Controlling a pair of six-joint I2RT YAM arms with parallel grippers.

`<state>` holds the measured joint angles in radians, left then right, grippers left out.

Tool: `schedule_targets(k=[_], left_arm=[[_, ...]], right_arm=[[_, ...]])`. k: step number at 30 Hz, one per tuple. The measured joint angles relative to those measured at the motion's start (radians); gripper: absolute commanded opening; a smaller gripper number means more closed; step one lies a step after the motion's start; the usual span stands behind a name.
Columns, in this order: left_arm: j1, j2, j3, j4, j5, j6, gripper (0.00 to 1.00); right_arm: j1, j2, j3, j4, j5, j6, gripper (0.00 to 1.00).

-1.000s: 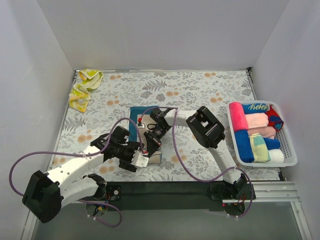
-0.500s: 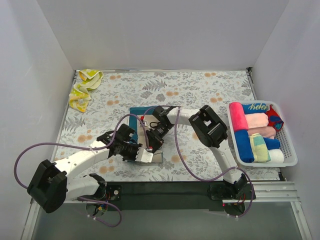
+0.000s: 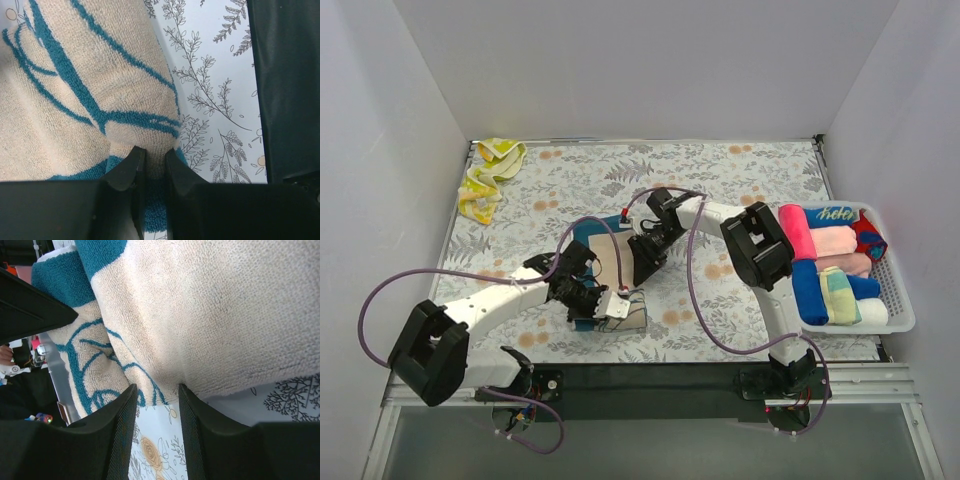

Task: Roll the towels
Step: Roll the towel

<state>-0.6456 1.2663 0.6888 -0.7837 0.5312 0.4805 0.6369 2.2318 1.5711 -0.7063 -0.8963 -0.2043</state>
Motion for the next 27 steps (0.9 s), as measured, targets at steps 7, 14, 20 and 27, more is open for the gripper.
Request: schedule_targets(k=[7, 14, 20, 27], left_arm=[[0.054, 0.087, 0.067, -0.084, 0.068, 0.018, 0.00], [0.138, 0.237, 0.170, -0.194, 0.172, 0.021, 0.00], [0.204, 0.419, 0.291, -0.328, 0.257, 0.037, 0.02], [0.286, 0.652, 0.467, -0.511, 0.330, 0.082, 0.05]], right_arm=[[0.010, -0.010, -0.017, 0.016, 0.020, 0.013, 0.38], [0.012, -0.076, -0.074, 0.040, 0.063, 0.012, 0.47], [-0.036, -0.206, -0.143, 0.047, 0.123, -0.048, 0.50], [-0.049, -0.469, -0.268, 0.084, 0.183, -0.119, 0.54]])
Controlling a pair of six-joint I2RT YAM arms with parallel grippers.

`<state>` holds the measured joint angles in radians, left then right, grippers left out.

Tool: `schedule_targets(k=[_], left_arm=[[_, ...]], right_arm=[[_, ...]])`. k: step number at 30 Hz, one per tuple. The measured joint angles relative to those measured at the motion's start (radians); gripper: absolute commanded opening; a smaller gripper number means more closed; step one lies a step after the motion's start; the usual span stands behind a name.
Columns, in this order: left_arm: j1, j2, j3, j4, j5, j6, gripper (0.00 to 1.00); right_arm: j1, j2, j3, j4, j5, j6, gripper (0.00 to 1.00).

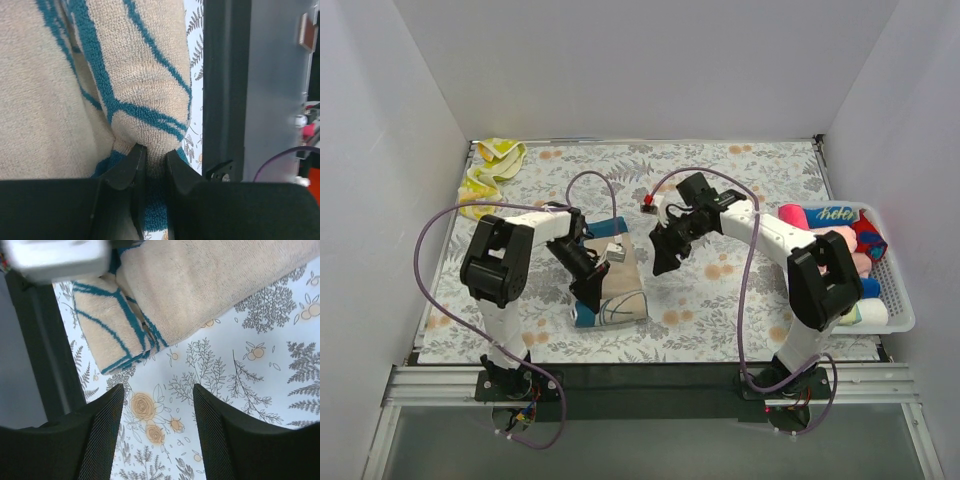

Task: Roll the towels
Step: Roll the towel

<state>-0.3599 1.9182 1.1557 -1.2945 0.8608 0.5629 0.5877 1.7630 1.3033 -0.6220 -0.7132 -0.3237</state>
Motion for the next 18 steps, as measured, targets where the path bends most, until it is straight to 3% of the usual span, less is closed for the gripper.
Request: schedule_targets(k=[7, 12, 16, 18], left_arm=[[0.048, 0.109, 0.082, -0.097, 0.033, 0.039, 0.13], [0.063, 0.153, 0.108, -0.132, 0.047, 0.054, 0.17], [0.070, 0.180, 0.122, -0.151, 0.057, 0.061, 0.18], [0.071, 0.185, 0.125, -0.156, 0.060, 0.063, 0.19]], right_arm=[[0.132, -0.068, -0.055, 0.084, 0.116, -0.078, 0.56], [0.264, -0.081, -0.132, 0.200, 0.225, -0.149, 0.79], [0.352, -0.105, -0.213, 0.301, 0.309, -0.219, 0.79], [0.386, -0.107, -0.241, 0.346, 0.338, -0.256, 0.74]])
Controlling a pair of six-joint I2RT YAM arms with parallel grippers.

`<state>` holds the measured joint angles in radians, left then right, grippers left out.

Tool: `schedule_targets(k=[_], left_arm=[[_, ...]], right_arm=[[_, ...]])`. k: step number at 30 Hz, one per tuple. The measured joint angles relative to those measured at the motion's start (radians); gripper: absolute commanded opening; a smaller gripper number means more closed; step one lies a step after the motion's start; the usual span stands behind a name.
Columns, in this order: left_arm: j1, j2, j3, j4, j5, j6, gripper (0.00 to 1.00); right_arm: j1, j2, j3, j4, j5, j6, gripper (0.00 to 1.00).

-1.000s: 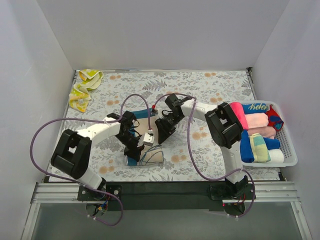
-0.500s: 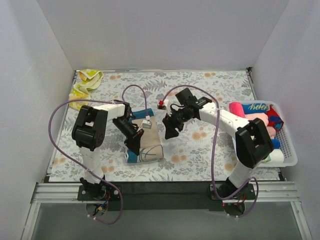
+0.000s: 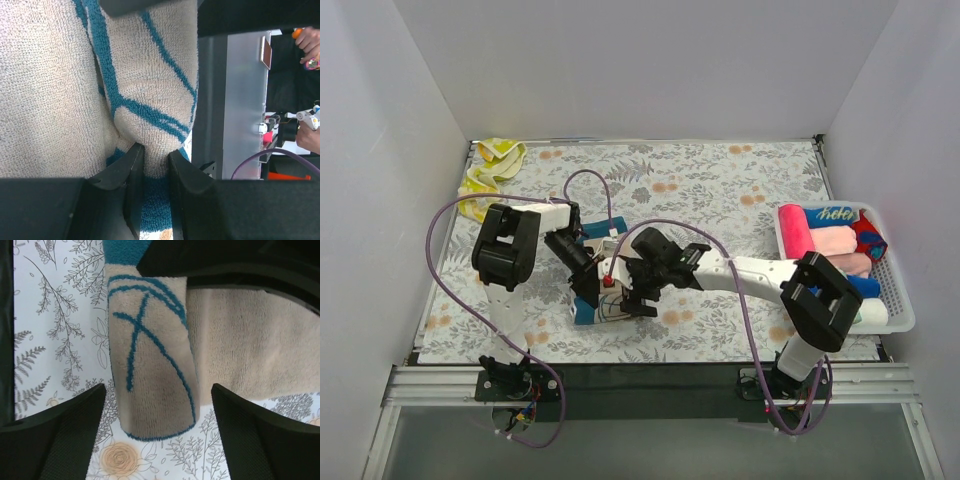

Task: Roll the towels
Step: Roll the towel

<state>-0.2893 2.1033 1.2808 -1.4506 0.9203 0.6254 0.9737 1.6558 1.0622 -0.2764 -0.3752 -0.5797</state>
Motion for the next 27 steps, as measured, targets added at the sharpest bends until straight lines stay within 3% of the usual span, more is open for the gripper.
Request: schedule_targets(k=[4, 5, 7, 8, 9, 10, 13, 20, 27], left_arm=[[0.001, 0.001, 0.005, -0.003, 0.000, 0.000, 0.21], [0.002, 0.001, 0.005, -0.003, 0.000, 0.000, 0.22], [0.006, 0.001, 0.006, 0.001, 0.002, -0.003, 0.28], [0.009, 0.001, 0.006, 0.005, 0.002, -0.007, 0.30], [0.012, 0.000, 0.007, 0.009, 0.002, -0.011, 0.34], [0.016, -0.002, 0.007, 0.014, 0.003, -0.016, 0.42], [0.032, -0.016, 0.012, 0.027, -0.001, -0.024, 0.45], [0.126, -0.133, 0.041, 0.070, 0.001, -0.063, 0.45], [0.235, -0.235, 0.091, 0.223, -0.010, -0.214, 0.43]], right_arm=[[0.039, 0.012, -0.022, 0.060, 0.037, -0.060, 0.46], [0.043, 0.023, -0.022, 0.071, 0.039, -0.067, 0.31], [0.045, 0.050, -0.021, 0.081, 0.037, -0.082, 0.17], [0.045, 0.062, -0.020, 0.088, 0.034, -0.087, 0.06], [0.044, 0.069, -0.013, 0.089, 0.028, -0.092, 0.01], [0.041, 0.074, -0.005, 0.084, 0.021, -0.095, 0.01], [0.034, 0.089, 0.019, 0.055, -0.006, -0.102, 0.01], [0.026, 0.179, 0.148, -0.066, -0.090, -0.096, 0.01], [0.026, 0.243, 0.238, -0.156, -0.159, -0.060, 0.01]])
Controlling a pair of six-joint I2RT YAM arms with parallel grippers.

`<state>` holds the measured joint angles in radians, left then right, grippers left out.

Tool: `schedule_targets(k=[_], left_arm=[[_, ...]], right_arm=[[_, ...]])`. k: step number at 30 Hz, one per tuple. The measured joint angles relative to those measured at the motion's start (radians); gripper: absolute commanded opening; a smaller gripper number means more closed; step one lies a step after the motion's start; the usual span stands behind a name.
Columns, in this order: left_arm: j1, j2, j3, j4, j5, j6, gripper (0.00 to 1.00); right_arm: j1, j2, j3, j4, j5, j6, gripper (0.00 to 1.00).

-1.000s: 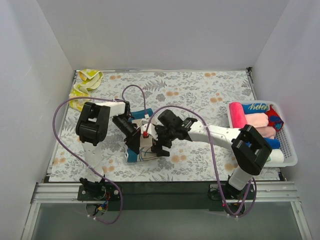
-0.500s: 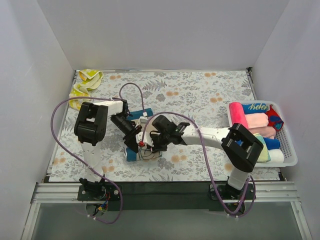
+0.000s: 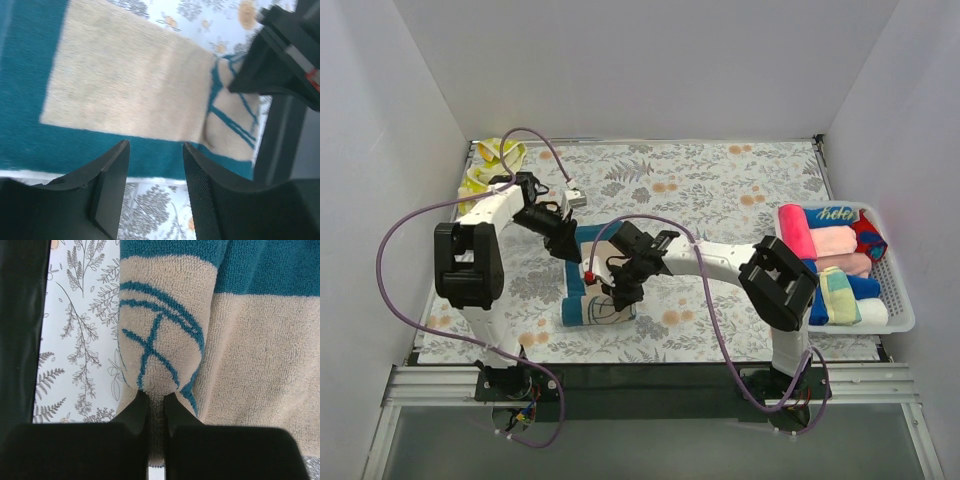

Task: Roll the towels
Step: Roll the towel

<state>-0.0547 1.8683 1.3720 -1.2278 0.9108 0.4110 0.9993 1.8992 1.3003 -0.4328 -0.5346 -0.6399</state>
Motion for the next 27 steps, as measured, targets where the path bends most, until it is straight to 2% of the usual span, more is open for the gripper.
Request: schedule_targets(k=[4, 11, 16, 20, 27], left_arm=[[-0.008, 0.004, -0.034, 0.158, -0.061, -0.119, 0.36], [-0.031, 0.106, -0.040, 0.312, -0.154, -0.219, 0.29], [-0.055, 0.154, -0.026, 0.339, -0.152, -0.267, 0.29], [-0.118, 0.176, -0.001, 0.364, -0.151, -0.303, 0.29], [-0.175, 0.283, 0.128, 0.380, -0.084, -0.416, 0.29]], right_arm=[[0.000, 0.039, 0.053, -0.048, -0.031, 0.026, 0.01], [-0.007, 0.063, 0.076, -0.090, -0.084, 0.064, 0.01], [-0.031, 0.083, 0.082, -0.115, -0.142, 0.089, 0.01], [-0.060, 0.094, 0.085, -0.143, -0.184, 0.105, 0.01], [-0.137, 0.122, 0.101, -0.242, -0.244, 0.108, 0.01]])
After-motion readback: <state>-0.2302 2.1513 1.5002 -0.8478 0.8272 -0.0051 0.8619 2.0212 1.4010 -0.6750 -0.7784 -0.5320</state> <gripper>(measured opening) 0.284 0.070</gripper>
